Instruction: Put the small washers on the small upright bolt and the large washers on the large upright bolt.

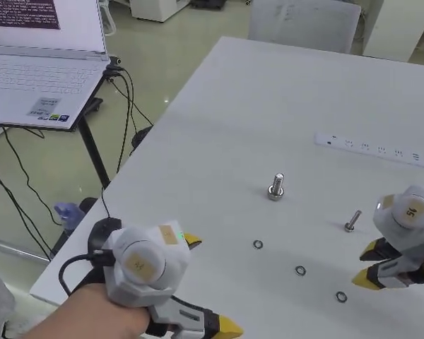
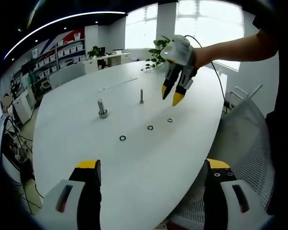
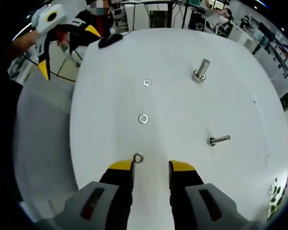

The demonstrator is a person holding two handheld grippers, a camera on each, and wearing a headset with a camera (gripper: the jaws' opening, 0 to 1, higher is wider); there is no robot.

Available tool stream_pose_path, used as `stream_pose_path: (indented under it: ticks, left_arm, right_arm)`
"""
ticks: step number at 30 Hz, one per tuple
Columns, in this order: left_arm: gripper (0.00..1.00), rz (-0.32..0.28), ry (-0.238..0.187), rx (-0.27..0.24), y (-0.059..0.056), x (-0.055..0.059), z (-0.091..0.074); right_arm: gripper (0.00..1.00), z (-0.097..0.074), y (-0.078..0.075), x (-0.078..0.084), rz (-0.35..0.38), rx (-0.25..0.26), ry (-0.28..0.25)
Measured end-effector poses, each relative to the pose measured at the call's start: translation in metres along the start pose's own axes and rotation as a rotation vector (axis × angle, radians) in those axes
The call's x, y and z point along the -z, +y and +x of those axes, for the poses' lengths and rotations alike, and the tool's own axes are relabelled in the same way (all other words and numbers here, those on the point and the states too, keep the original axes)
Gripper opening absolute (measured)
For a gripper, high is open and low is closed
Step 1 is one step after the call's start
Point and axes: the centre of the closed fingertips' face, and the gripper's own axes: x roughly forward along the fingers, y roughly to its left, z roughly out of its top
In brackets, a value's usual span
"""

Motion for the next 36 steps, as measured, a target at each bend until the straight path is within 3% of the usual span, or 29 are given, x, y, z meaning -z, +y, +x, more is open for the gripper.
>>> stream_pose_path:
  ticks: [6,12,20,36]
  left_arm:
    - [0.91,-0.002,-0.004,0.002,-0.001,0.000,0.001]
    - [0.95,-0.006,0.011,0.007,-0.002,0.005,0.000]
    - [0.96,-0.011,0.016,0.015,-0.004,0.008,-0.001]
    - [0.92,-0.005,0.017,0.017,-0.003,0.007,-0.002]
  right_arm:
    - [0.30,0.007,0.008,0.004,0.005,-0.008,-0.003]
    - [0.29,0.029,0.016,0.012,-0.009,-0.011,-0.001]
    - [0.29,0.052,0.015,0.019,-0.007,-0.003,0.014]
    - [0.27,0.056,0.014,0.020,-0.025,0.009,0.050]
